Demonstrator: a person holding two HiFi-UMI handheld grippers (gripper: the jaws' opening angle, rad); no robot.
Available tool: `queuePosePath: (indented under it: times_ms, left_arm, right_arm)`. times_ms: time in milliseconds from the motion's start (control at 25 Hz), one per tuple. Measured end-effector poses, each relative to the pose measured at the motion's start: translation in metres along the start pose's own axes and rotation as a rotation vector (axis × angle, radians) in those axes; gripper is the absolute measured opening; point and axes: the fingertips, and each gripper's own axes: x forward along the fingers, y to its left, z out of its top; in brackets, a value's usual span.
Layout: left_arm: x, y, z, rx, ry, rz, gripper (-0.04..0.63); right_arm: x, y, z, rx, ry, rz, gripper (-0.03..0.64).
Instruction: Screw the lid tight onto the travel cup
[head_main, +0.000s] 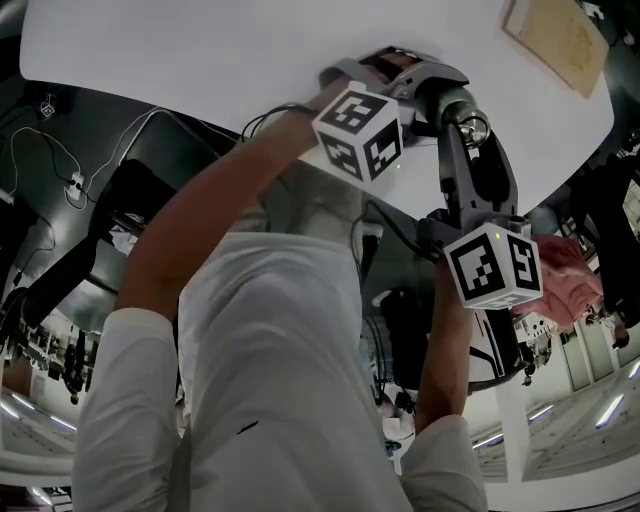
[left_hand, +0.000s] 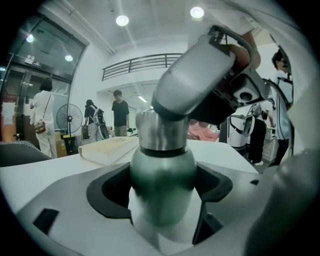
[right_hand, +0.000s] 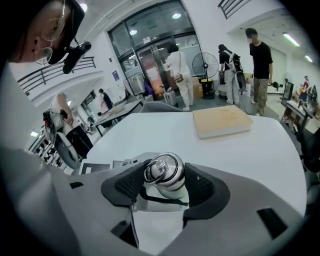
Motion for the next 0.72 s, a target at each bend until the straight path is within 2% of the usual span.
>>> queuePosePath:
  times_ms: [120, 240, 400, 560, 720]
  left_arm:
    - [0.001, 0.000, 0.000, -0.003, 0.000, 0.000, 0.357]
    - [0.001, 0.000, 0.001, -0.003, -0.001, 0.000, 0.357]
    - [0.000, 0.001, 0.000, -0.004, -0.001, -0.002, 0.357]
    - [-0.001, 0.001, 0.000, -0.004, -0.001, -0.003, 0.357]
    - [-0.001, 0.000, 0.001, 0.001, -0.002, -0.013, 0.357]
  right_arm:
    - [-0.004, 0.006, -0.003, -0.088, 0.023, 0.047, 0.264]
    - [-0.015, 0.015, 0.000, -0.244, 0.063, 0.101, 0.272]
    - [-0.027, 0.023, 0.007, -0.566, 0.164, 0.164, 0.272]
    - [-0.031, 0.027, 0.003, -0.901, 0.329, 0.240, 0.270]
    - [-0.027, 0.028, -0.004, -1.230, 0.444, 0.350, 0.270]
